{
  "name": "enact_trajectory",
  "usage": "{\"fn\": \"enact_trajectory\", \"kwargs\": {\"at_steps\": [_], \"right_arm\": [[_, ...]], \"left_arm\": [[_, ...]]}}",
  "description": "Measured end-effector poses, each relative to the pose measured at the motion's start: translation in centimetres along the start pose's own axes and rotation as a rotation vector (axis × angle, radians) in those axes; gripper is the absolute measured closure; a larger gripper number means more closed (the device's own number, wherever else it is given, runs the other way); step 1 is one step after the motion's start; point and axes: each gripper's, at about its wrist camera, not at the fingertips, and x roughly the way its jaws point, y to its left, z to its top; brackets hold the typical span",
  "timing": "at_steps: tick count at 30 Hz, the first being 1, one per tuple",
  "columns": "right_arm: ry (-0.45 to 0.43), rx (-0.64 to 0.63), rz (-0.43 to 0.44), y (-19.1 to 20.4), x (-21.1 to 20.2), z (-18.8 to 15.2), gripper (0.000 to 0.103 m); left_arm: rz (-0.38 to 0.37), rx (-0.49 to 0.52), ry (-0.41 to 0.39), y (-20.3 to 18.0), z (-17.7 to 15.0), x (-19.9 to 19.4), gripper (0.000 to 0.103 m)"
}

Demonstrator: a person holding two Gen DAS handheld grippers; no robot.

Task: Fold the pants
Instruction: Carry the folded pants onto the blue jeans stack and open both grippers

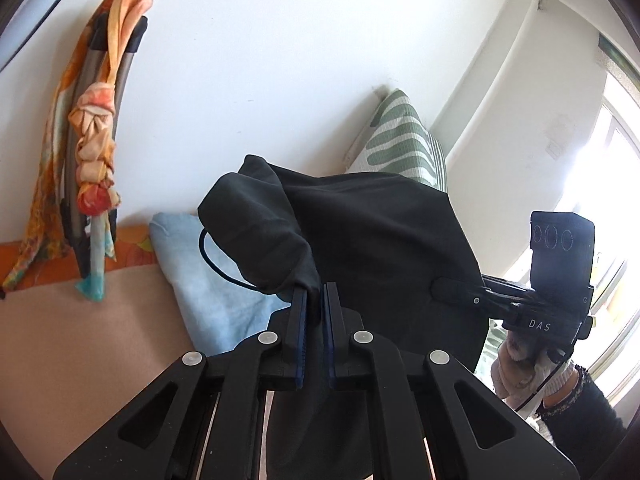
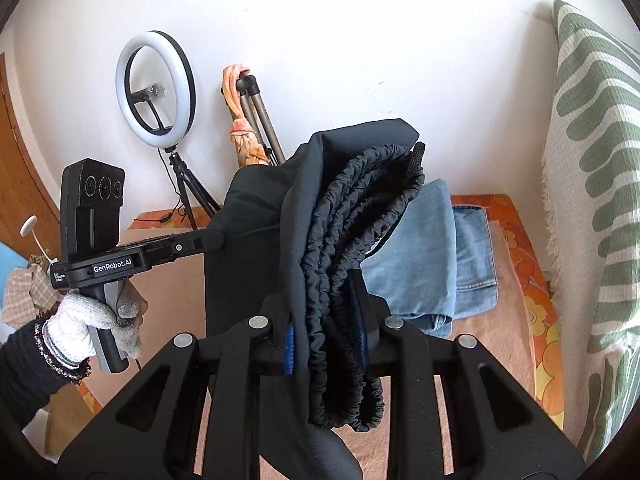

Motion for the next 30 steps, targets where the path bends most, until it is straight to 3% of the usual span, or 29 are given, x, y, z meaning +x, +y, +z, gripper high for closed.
{"fn": "enact_trajectory", "kwargs": {"at_steps": [6,9,13,19,23,30], "right_arm": [[0.024,-0.020,-0.021,-3.1,5.7,3.6,0.080],[0.056,-0.043,-0.042,-4.5,9.5,4.2,0.081],[0.086,0.030,-0.075,-8.1,12.6,3.9,0.082],[0.123,0.125,-0.106,-13.2,13.3,2.4,0.082],[0.156,0.221,-0.186,-16.0,13.4,0.9,0.066],[0.142,0.223,-0.309,-16.0,11.2,0.3,0.039]], "left_arm": [[0.052,0.035,-0.022,2.3,3.0,3.6,0.098],[0.099,0.018,-0.012,4.0,3.0,5.5,0.099],[0.131,-0.028,0.012,6.7,2.1,7.0,0.098],[0.153,-0.102,0.063,9.5,-0.1,8.3,0.082],[0.172,-0.087,0.081,9.1,-0.8,8.1,0.068],[0.200,-0.032,0.095,6.7,-1.0,6.9,0.052]]}}
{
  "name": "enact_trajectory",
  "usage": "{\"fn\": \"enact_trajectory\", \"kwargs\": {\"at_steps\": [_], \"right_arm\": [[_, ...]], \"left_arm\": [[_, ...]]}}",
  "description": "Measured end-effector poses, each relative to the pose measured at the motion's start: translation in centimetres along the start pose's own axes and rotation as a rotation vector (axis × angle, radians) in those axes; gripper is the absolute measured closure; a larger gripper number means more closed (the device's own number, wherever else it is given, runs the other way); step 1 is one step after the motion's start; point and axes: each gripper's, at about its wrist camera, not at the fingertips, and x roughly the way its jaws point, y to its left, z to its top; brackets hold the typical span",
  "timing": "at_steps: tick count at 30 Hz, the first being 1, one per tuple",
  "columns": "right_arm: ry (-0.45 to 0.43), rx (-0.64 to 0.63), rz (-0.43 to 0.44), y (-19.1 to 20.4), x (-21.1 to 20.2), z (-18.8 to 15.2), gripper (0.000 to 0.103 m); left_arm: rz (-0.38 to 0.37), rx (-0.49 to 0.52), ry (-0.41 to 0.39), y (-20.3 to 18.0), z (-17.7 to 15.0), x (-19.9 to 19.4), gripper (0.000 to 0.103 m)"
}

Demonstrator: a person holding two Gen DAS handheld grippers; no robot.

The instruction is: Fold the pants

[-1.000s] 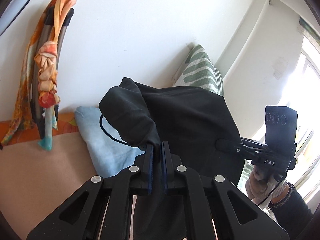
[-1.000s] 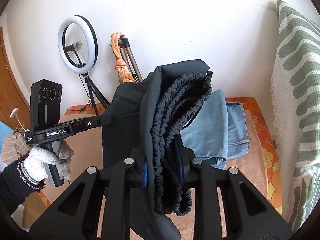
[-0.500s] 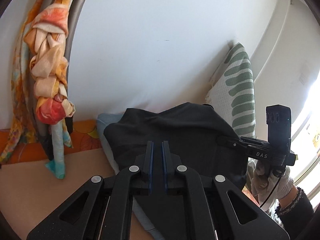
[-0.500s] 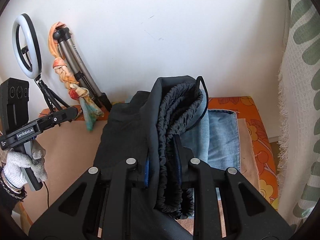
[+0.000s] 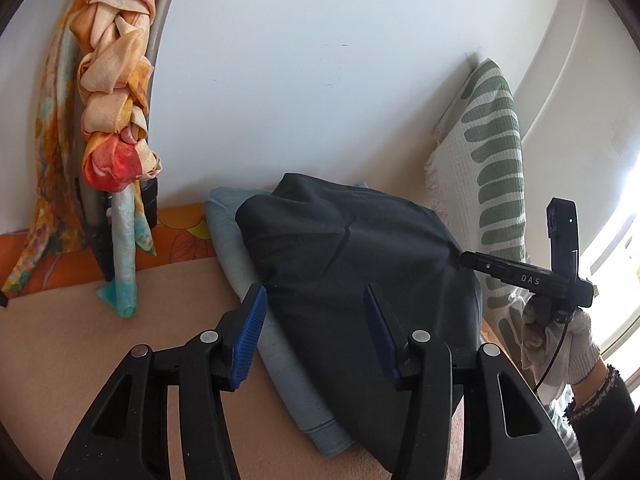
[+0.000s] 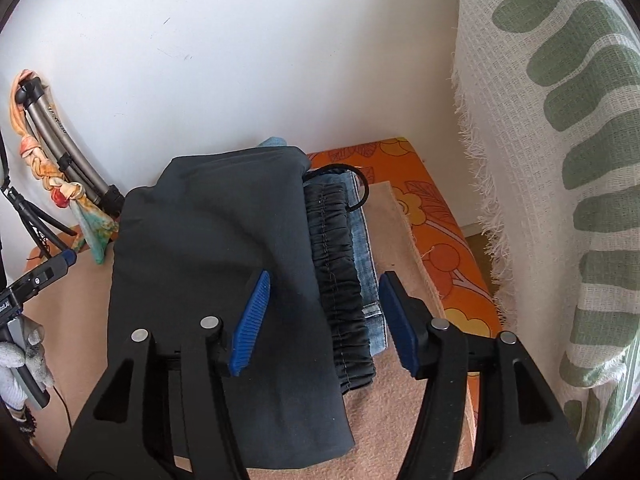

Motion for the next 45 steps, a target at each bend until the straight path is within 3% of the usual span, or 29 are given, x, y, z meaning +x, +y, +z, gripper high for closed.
{"fn": "enact_trajectory", "kwargs": {"at_steps": [2,9,16,26,32,45], "right_arm": [[-0.021,0.005,0.014,0.3,-1.2,-0.3,0.038],[-0.084,-0.056,-0.012,3.6,-6.8,-1.4,0.031],[-0.153,-0.108,-0.020,8.1,-13.6,-3.3,0.024],[-0.227,-0.120,-0.024,13.3,-21.4,-7.1,0.010],[-0.291,-0.125,-0.083,15.9,-24.8,-10.1,0.001],[-0.344,-0.095,-0.095,20.6,-28.4,-17.3,0.000]], "left_arm": [[0.011,0.030,0.002,-0.8,-0.5,-0.9,0.041],[0.056,0.124,-0.021,-4.9,-1.4,-5.2,0.040],[0.100,0.202,-0.094,-8.7,-2.8,-12.0,0.023],[0.130,0.200,-0.132,-10.9,-5.5,-19.3,0.022],[0.161,0.203,-0.156,-11.6,-7.9,-22.9,0.022],[0.200,0.233,-0.203,-12.0,-14.1,-28.7,0.019]]}}
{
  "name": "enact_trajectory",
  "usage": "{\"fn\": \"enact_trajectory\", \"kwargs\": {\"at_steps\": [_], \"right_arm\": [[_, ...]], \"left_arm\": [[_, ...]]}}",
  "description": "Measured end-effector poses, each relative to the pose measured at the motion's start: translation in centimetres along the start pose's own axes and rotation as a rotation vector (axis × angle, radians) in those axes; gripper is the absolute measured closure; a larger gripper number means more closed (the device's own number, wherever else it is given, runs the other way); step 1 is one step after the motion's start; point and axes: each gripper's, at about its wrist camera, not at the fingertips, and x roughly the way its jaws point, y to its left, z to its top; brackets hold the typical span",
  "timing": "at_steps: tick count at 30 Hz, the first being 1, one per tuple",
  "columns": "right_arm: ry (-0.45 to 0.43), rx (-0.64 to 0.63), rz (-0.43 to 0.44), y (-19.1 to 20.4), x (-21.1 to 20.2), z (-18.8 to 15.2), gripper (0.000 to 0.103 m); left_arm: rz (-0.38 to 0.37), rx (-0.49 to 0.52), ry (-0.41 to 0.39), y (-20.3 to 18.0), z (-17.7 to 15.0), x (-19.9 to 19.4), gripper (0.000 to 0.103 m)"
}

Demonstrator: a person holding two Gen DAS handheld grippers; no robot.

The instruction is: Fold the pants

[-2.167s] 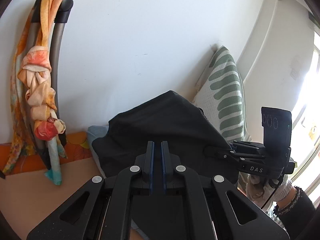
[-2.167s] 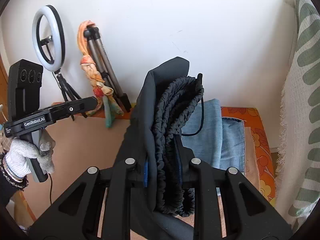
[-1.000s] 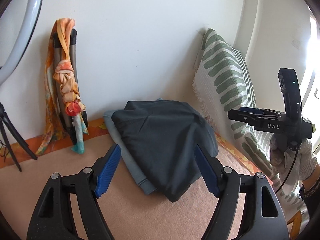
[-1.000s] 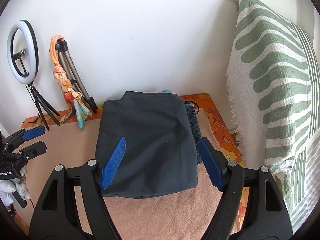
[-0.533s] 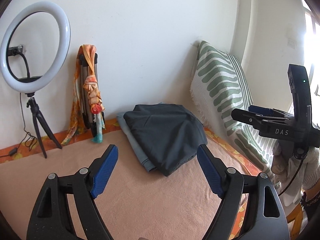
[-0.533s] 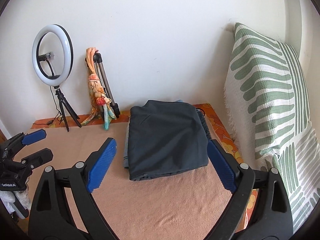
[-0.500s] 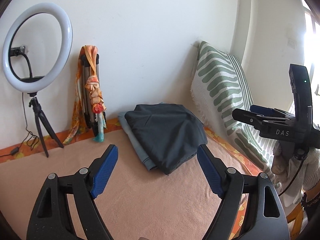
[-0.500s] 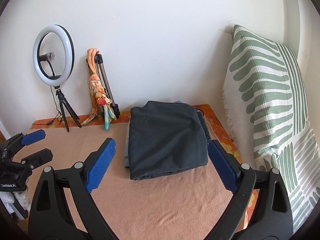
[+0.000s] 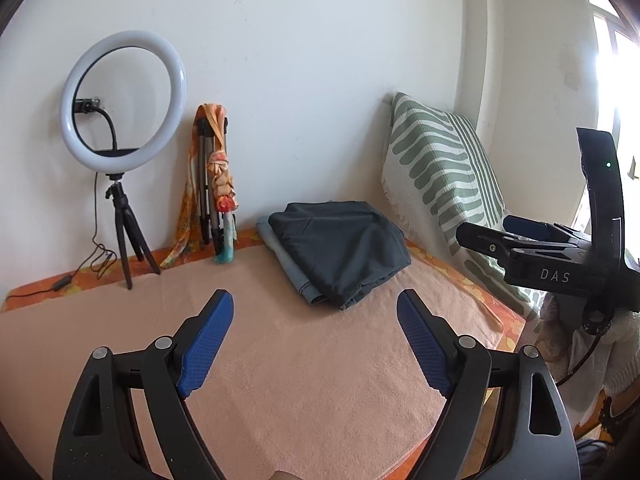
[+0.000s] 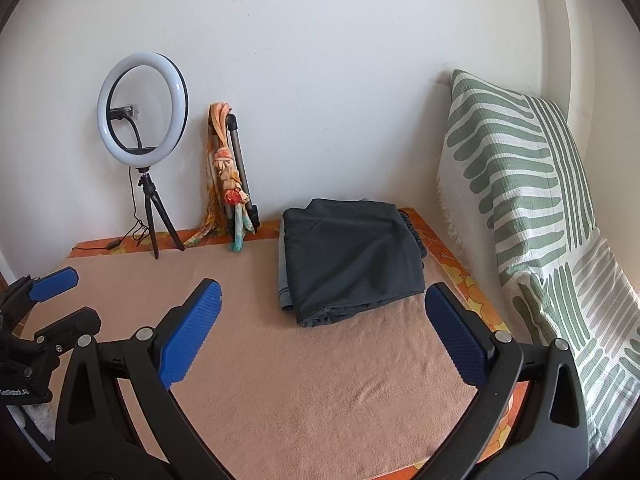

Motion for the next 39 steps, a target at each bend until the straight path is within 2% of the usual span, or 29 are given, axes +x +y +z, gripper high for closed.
{"fn": "enact_trajectory", "kwargs": {"at_steps": [5,10,18,21,24,27,39], "right_arm": [[0.013,0.011,-0.003,0.7,-0.5,-2.3,0.000],[0.004,0.033,-0.018,0.6,-0.7,-4.0,0.000],[-0.010,0.113,-0.013,-0.7,0.0,-5.6,0.000],[-0.021,0.103,-0.029,-0.5,0.1,-5.7,0.000],[-0.040,0.075,-0.039,-0.1,-0.1,-5.8,0.000],[-0.038,0.061,-0.040,0.0,0.2,-6.0,0.000],[-0.026,0.078,-0.051,-0.5,0.7,-6.5,0.000]], "left_arm": [[-0.003,-0.006,0.010,-0.3,-1.5,-0.9,0.018],[0.024,-0.008,0.016,-0.4,-2.6,-1.1,0.018],[0.068,0.037,0.021,-1.0,-3.6,-1.1,0.018],[0.087,0.059,0.012,-1.4,-3.8,-1.1,0.018],[0.115,0.091,-0.010,-2.0,-4.0,-1.2,0.014],[0.112,0.104,-0.013,-2.2,-4.1,-1.2,0.001],[0.105,0.121,-0.006,-2.7,-4.3,-0.9,0.001]]}}
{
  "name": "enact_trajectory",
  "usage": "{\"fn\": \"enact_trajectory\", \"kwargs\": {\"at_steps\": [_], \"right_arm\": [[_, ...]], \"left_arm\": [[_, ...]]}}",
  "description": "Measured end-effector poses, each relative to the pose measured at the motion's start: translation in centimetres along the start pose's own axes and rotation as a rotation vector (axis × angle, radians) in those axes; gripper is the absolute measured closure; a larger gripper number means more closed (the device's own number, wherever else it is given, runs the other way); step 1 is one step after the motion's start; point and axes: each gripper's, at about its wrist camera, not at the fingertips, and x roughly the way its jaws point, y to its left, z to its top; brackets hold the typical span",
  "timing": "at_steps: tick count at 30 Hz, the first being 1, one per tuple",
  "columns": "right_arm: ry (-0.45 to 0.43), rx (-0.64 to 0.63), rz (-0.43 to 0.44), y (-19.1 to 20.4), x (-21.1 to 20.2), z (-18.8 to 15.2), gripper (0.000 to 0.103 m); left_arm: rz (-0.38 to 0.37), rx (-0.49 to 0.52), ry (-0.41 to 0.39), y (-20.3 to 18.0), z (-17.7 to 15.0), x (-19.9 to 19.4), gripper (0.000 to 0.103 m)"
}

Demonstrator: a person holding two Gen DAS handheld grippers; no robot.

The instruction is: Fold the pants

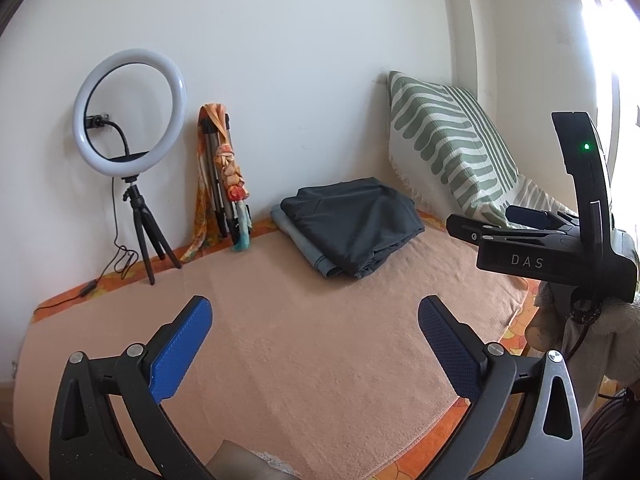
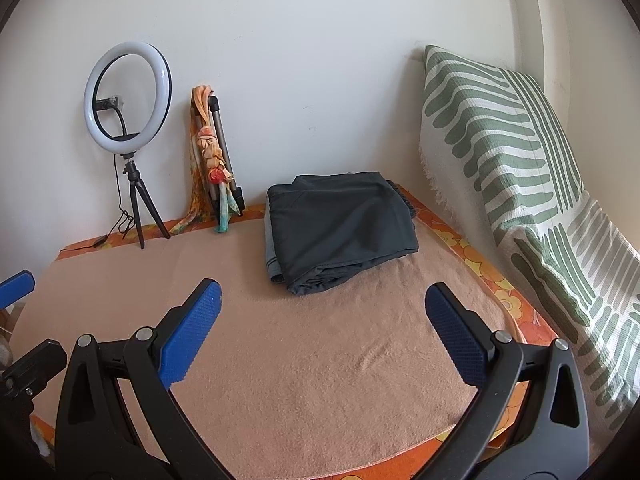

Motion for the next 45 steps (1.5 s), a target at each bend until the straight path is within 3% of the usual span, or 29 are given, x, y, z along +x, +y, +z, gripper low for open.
{"fn": "enact_trajectory", "kwargs": {"at_steps": [45], "right_arm": [[0.003,0.013,0.009,0.16,0.34,-0.29,0.000]], "left_arm": [[-0.016,-0.021,0.008,0.58,-0.17,-0.42,0.001]]}}
